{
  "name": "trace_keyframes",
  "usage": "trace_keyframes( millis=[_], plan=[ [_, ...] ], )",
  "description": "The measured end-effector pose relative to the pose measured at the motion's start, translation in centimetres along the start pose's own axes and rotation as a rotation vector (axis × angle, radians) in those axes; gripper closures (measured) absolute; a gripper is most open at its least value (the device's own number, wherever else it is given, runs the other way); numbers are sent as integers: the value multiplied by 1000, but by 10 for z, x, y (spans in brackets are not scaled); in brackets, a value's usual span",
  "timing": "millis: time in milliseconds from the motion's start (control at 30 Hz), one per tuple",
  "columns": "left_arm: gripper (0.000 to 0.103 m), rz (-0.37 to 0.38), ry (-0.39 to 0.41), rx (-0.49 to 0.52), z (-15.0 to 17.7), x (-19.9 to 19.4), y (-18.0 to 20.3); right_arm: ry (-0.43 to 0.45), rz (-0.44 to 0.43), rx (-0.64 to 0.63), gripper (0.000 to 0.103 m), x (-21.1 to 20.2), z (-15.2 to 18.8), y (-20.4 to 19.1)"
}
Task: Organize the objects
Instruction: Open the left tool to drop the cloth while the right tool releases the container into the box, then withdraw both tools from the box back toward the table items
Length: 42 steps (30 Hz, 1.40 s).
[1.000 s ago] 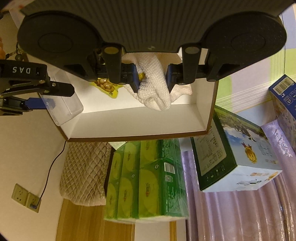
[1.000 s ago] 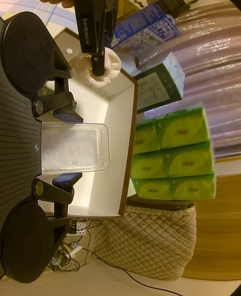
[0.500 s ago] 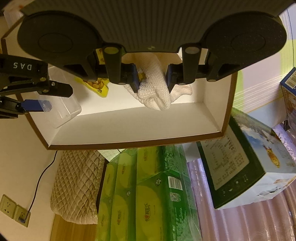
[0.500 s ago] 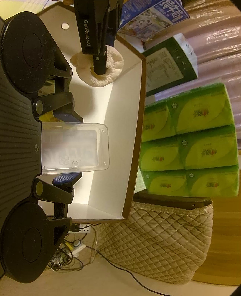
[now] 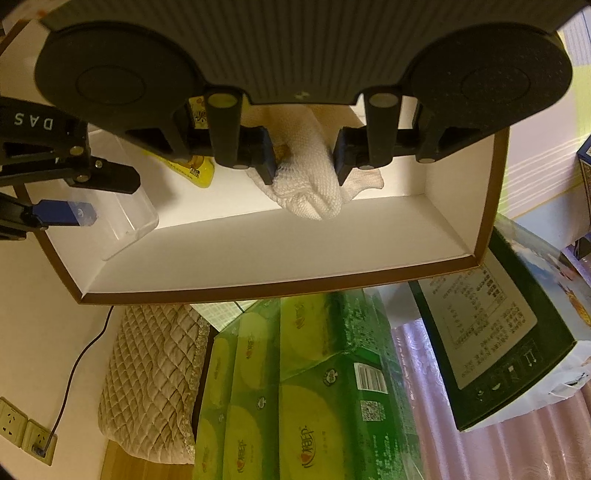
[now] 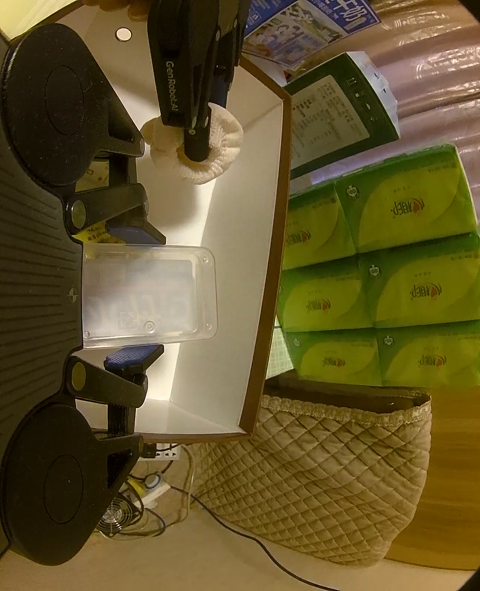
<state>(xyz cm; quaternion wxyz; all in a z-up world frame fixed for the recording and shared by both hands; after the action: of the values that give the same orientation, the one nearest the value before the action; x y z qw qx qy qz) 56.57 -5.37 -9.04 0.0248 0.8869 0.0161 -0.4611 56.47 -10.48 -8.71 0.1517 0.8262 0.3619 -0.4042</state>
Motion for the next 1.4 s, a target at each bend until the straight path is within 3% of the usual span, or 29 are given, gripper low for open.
trace_keyframes(
  millis=[133, 300, 433, 633, 700, 900, 967, 1033, 1400],
  plan=[
    [69, 1, 1, -1, 0, 3, 1, 2, 2, 3, 51, 0, -1, 1],
    [49, -10, 18, 11, -3, 0, 2, 4, 7, 5, 51, 0, -2, 1],
    [47, -10, 22, 15, -5, -3, 2, 11, 13, 7, 51, -1, -3, 1],
    [36, -13, 35, 15, -5, -10, 0, 38, 17, 12, 51, -4, -6, 3],
    [27, -14, 41, 9, -5, -13, -2, 59, 29, 27, 51, -6, -8, 5],
    [20, -13, 57, -4, -3, -23, -7, 130, 23, 71, 46, -15, -13, 8],
    [19, -12, 61, -7, -2, -27, -8, 149, 31, 70, 35, -19, -14, 7],
    [18, -12, 65, -8, -1, -30, -8, 163, 36, 68, 31, -23, -13, 5],
    [14, 3, 84, -28, 10, -59, -11, 146, 10, 100, 28, -52, 3, 0]
  ],
)
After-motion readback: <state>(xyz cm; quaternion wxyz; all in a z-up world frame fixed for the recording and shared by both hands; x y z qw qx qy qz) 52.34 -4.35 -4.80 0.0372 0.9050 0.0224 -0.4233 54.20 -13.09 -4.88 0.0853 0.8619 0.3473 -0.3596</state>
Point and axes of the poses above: each gripper's, at about its wrist camera, not at the fingertips, and x roughly the way its jaws point, y to its right, z to its underside, the point moved 3 cm from there along x, roughly the way its jaws point, and after that the axes turned 5 degrees about -x, right-handed, at the moved point
